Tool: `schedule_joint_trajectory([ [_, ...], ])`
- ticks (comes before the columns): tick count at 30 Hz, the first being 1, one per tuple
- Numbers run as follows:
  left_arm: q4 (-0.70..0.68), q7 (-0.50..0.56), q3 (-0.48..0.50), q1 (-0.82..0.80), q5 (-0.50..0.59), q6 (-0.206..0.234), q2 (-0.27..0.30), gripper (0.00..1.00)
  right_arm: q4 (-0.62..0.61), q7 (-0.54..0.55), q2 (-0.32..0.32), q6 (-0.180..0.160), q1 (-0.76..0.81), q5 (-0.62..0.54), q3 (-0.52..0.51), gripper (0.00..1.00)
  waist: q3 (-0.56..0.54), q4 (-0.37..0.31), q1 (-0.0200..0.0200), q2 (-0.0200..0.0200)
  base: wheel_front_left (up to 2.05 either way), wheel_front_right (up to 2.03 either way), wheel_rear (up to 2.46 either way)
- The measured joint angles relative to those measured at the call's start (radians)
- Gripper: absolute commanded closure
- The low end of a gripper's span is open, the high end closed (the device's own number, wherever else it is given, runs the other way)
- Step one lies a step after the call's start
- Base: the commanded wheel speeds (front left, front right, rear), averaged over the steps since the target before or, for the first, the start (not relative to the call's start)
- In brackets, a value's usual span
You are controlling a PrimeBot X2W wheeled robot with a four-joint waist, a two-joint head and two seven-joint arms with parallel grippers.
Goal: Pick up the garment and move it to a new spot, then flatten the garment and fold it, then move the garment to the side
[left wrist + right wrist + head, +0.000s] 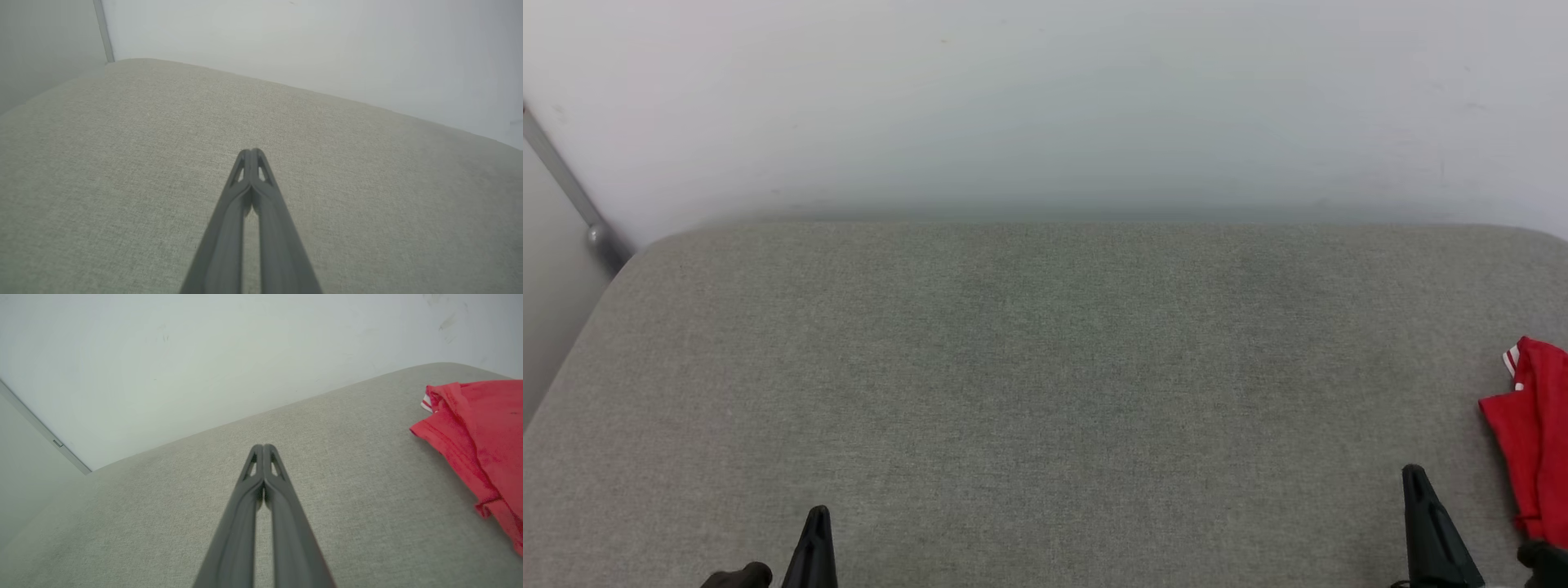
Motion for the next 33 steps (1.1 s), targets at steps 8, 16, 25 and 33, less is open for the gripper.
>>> schedule_joint_trajectory([
  [8,0.02,0.034,0.009,-0.034,-0.151,-0.017,0.001,1.0,0.018,0.029,-0.004,0.0,-0.031,0.141,0.003,1.0,0.003,-0.002,0.0,0.0,0.0,0.0,0.0],
  [16,0.031,0.062,0.022,-0.062,-0.289,-0.035,0.001,1.0,0.039,0.057,-0.008,0.0,-0.061,0.272,0.005,1.0,0.006,-0.005,0.0,0.0,0.0,0.0,0.0],
  [25,0.046,0.096,0.035,-0.095,-0.43,-0.05,0.002,1.0,0.056,0.088,-0.01,0.0,-0.092,0.404,0.005,1.0,0.009,-0.008,0.0,0.0,0.0,0.0,0.0],
  [33,0.056,0.122,0.044,-0.12,-0.544,-0.062,0.002,1.0,0.072,0.111,-0.012,0.0,-0.11,0.509,0.005,1.0,0.012,-0.01,0.0,0.0,0.0,0.0,0.0],
])
